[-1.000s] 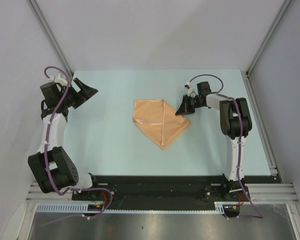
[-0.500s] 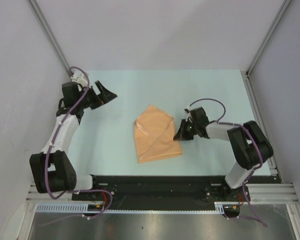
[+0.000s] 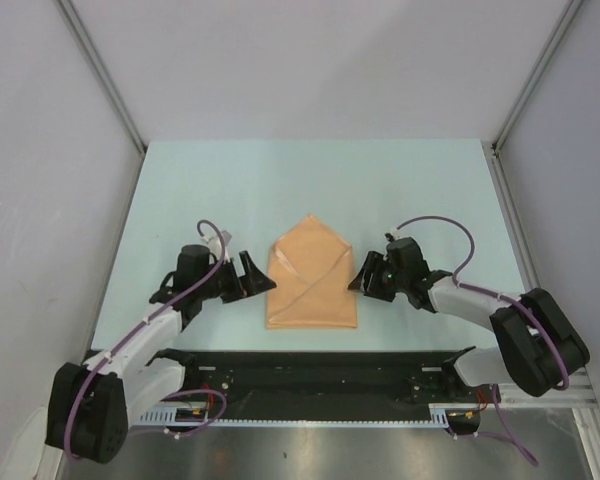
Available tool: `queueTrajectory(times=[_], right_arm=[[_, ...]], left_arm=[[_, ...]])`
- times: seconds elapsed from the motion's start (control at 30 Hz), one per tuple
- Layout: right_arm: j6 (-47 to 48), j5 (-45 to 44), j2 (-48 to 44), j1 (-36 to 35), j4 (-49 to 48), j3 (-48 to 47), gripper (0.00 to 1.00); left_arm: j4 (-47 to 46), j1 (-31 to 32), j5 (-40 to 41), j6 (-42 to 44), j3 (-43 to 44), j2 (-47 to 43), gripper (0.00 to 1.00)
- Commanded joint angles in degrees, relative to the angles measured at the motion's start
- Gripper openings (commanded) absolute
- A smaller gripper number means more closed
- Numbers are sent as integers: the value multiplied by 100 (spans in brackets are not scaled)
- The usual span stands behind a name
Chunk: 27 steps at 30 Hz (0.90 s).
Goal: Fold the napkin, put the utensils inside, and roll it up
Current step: Roll the napkin with the utensil
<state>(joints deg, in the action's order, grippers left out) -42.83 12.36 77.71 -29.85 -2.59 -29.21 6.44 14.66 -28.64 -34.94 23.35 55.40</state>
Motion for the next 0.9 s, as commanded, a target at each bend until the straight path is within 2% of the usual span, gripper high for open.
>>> queueTrajectory(times=[0.0,0.13,0.2,0.5,0.87], right_arm=[[187,-269,-379,128,241,38,58],[178,-234,-546,128,233,100,58],[170,-208,-608,128,189,152,58],[73,-225,-1126,146,215,460,58],[64,-234,-1197,155,189,522,58]], left_arm=[[-503,300,192,-636,-480,-231,97],[-494,679,456,-804,-665,-223,92],[-538,697,430,-874,-823,-196,86],[-617,749,483,-1173,-1254,-337,79],[-722,872,360,-1261,-1631,-433,67]])
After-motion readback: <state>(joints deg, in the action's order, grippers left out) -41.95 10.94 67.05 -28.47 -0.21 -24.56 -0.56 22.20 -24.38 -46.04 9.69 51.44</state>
